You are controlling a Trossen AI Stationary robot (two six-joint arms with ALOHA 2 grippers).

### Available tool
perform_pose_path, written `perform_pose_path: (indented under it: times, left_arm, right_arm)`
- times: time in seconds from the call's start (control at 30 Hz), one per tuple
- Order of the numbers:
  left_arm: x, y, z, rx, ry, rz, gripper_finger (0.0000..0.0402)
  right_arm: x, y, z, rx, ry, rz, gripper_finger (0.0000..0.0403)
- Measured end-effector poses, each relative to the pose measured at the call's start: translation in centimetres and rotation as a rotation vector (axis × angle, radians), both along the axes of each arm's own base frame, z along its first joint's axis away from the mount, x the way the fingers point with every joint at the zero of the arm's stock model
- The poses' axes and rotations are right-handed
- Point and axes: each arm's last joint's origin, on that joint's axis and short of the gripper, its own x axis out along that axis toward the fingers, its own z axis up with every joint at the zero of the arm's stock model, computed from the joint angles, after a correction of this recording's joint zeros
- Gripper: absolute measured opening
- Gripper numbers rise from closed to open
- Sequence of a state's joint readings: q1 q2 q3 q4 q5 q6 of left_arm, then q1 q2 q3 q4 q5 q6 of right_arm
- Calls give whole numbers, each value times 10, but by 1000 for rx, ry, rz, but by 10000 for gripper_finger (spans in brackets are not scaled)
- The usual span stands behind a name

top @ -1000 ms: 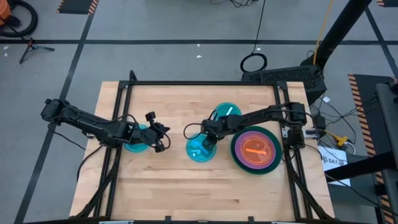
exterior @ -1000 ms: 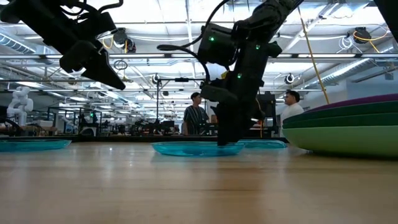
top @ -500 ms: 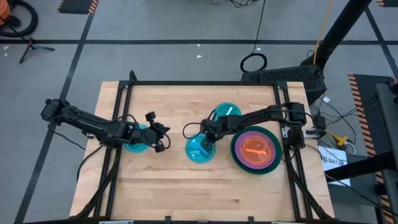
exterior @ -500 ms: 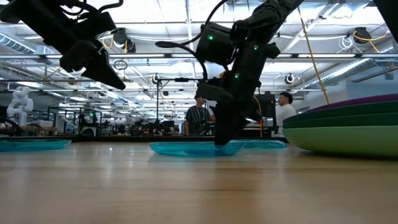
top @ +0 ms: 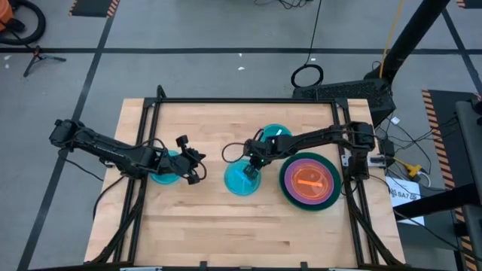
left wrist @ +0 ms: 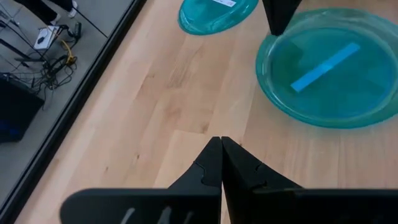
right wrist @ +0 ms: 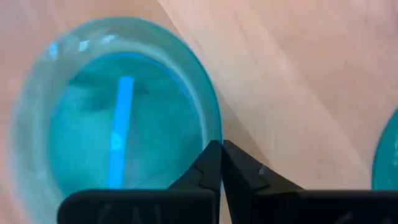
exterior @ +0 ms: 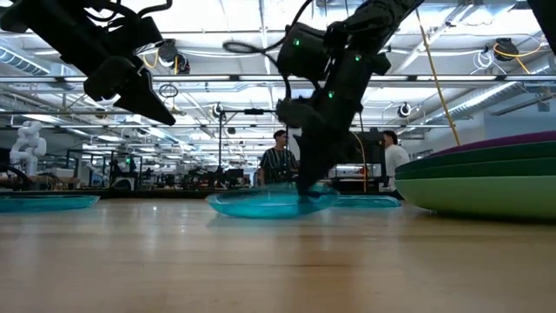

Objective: Stack plastic plates
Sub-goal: Stack the middle blue plate on top of the orange plate

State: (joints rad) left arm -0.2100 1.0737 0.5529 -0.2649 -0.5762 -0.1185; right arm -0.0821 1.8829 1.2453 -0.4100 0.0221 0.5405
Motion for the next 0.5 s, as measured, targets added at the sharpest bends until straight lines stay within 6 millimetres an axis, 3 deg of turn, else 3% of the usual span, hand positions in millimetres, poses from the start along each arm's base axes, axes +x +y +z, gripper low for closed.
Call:
perform_pose_path:
  times: [0.23, 0.5]
  left_arm:
    - [-1, -1, -1, -4, 6, -1, 1]
    - [-1, -1, -1, -10, 11, 8, 1]
  right_arm:
    - [-18, -7, 42, 26, -54, 75, 2]
    - [-61, -6, 92, 65, -29, 146, 2]
